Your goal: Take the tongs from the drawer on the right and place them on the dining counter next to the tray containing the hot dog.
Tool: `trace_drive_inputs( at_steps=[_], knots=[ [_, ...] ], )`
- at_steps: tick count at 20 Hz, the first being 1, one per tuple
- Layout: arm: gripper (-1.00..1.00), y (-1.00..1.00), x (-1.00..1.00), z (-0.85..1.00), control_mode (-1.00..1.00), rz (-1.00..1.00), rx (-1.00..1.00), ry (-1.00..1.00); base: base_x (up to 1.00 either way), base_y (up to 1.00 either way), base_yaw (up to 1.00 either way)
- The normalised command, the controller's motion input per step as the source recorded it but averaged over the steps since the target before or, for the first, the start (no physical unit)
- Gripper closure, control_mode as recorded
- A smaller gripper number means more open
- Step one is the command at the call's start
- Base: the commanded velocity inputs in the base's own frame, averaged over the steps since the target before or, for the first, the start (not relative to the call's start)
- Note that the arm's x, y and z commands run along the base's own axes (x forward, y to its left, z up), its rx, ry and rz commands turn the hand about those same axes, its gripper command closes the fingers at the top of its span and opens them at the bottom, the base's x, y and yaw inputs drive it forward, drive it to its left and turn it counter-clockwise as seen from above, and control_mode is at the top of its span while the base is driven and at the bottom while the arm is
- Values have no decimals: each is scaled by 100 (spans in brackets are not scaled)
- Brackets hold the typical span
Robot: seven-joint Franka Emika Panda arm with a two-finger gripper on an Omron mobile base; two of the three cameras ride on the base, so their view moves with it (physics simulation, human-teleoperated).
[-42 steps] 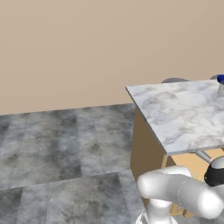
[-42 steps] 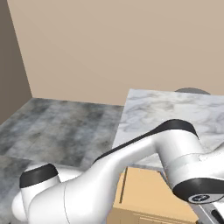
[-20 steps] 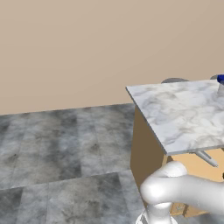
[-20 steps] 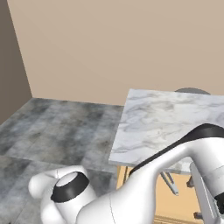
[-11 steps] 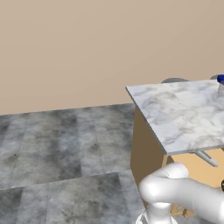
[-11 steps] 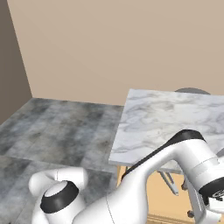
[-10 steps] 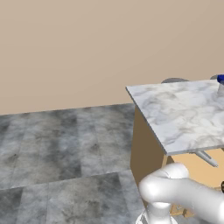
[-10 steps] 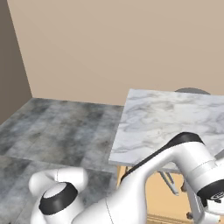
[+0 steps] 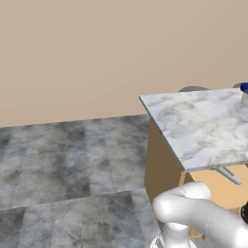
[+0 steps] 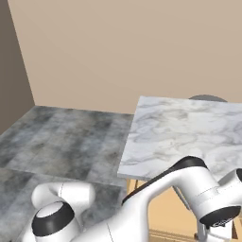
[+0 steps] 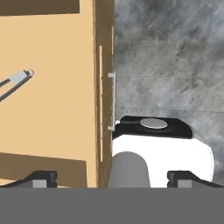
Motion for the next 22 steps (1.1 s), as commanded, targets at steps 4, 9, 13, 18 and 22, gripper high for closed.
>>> trace_drive_inputs(
  at_steps=[4,9,13,18,22],
  knots=[
    [-100,0,41,-8,-100,-5,0,0,0,0,0],
    [-100,0,38,-24,-100,-4,-5,3,0,0,0],
    [-100,0,18,-45,-100,0,-5,3,0,0,0],
    [-100,0,14,-46,-100,0,-3,4,0,0,0],
    [-100,0,1,-46,-100,0,-3,3,0,0,0]
  ],
)
